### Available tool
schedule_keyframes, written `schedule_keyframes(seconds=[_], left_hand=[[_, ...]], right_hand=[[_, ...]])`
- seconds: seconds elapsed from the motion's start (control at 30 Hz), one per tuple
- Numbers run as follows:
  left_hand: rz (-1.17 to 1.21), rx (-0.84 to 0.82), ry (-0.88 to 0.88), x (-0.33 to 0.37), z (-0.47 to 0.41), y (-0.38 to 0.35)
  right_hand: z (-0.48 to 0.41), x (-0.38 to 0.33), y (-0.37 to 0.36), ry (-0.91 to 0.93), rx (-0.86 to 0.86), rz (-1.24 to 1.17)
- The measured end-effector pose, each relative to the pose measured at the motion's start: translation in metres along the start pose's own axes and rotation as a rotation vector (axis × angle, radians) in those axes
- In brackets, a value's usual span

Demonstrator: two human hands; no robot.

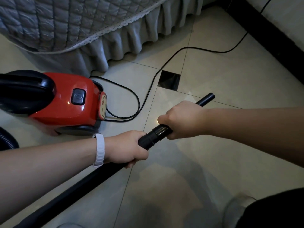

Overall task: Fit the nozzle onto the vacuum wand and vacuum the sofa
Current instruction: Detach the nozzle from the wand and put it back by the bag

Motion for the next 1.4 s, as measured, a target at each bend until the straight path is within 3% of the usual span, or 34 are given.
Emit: schedule_keyframes(seconds=[0.2,0.43,0.7,1.03,1.27,1.4], left_hand=[[-0.126,0.076,-0.008,-0.004,-0.002,-0.003],[-0.062,0.020,0.027,-0.017,0.007,0.006],[-0.145,0.155,-0.011,-0.031,-0.008,0.010],[-0.426,0.311,-0.012,-0.039,-0.080,0.002],[-0.630,0.328,0.119,-0.058,-0.104,0.017],[-0.813,0.249,0.229,-0.070,-0.106,0.025]], right_hand=[[-0.001,-0.002,-0.003,-0.043,-0.155,-0.172],[0.006,0.027,-0.002,-0.097,0.012,0.032],[0.012,0.042,-0.024,-0.109,-0.003,0.036],[0.027,0.061,-0.043,-0.248,-0.024,-0.127],[0.033,0.066,-0.059,-0.265,-0.058,-0.197],[0.034,0.068,-0.065,-0.258,-0.069,-0.226]])
Point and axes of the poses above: each hand's wrist, its own z-axis away from the middle knuckle, its own y-axis out of the back of the hand, x = y × z, the point moved 3 cm from there along -z, towards the middle knuckle, and after that the axes turned 3 degrees about x, right-handed, at the moved point
